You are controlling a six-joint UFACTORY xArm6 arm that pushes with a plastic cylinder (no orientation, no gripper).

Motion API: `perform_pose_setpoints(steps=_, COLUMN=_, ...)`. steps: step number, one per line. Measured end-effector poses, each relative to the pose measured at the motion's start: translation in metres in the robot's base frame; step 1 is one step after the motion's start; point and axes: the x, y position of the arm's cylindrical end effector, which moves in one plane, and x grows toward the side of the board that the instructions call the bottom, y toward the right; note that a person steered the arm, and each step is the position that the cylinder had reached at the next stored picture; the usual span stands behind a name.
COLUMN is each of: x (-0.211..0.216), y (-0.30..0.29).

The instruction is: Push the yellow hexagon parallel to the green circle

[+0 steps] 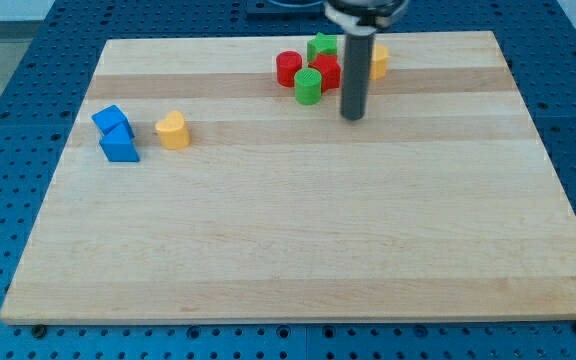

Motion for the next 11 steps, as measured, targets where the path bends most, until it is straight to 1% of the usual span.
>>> perform_pose_setpoints(steps=1, x=-0.024, y=0.036)
perform_pose_setpoints(steps=2, x=-0.055, y=0.057)
perform_pose_setpoints(steps=4, x=-0.124, y=0.058)
perform_pose_setpoints(steps=5, x=-0.139, y=0.043)
perform_pose_setpoints(steps=6, x=-0.139, y=0.025)
perform_pose_setpoints(steps=7, x=-0.138, y=0.023)
perform_pose_setpoints(steps=10, x=-0.105, y=0.025)
perform_pose_setpoints(steps=11, x=-0.087, y=0.03)
